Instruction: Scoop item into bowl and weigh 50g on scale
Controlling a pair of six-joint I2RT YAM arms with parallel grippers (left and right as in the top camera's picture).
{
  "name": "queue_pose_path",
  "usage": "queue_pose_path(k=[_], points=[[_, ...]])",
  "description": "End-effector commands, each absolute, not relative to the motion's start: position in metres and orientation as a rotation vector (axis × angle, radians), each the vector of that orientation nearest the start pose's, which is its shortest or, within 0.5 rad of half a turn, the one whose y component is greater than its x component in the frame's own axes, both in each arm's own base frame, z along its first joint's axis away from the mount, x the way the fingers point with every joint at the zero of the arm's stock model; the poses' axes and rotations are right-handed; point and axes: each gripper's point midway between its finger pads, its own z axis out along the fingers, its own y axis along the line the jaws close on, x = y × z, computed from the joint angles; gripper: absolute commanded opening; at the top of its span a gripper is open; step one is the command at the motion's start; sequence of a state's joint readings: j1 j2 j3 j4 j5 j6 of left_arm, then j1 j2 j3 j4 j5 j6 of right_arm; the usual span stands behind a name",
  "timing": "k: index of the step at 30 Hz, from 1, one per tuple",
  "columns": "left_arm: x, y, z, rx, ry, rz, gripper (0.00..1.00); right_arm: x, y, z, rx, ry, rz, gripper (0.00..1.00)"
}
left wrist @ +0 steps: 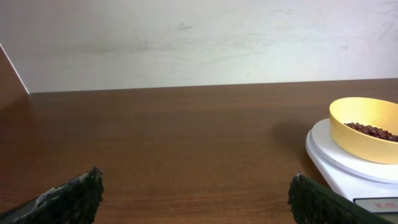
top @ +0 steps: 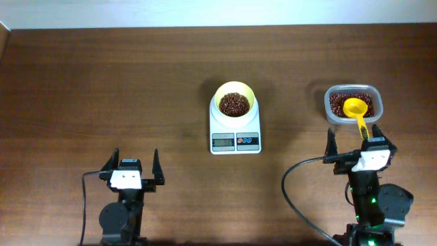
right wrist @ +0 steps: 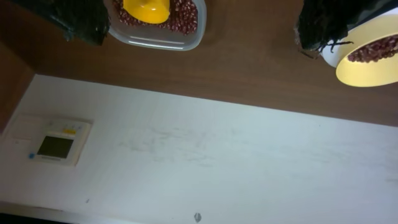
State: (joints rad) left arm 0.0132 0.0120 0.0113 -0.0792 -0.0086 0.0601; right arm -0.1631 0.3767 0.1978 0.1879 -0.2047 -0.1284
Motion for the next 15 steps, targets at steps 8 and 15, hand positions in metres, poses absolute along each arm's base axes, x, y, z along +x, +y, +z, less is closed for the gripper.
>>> queue_pose_path(k=[8, 15], points=[[0.246, 0.005, 0.156, 0.022, 1.651, 0.058, 0.99, 0.258, -0.005, 0.2, -0.139, 1.529, -0.065, 0.99], [0.246, 0.005, 0.156, 0.022, 1.652, 0.058, 0.99, 0.252, -0.005, 0.178, -0.132, 1.559, -0.064, 0.99]])
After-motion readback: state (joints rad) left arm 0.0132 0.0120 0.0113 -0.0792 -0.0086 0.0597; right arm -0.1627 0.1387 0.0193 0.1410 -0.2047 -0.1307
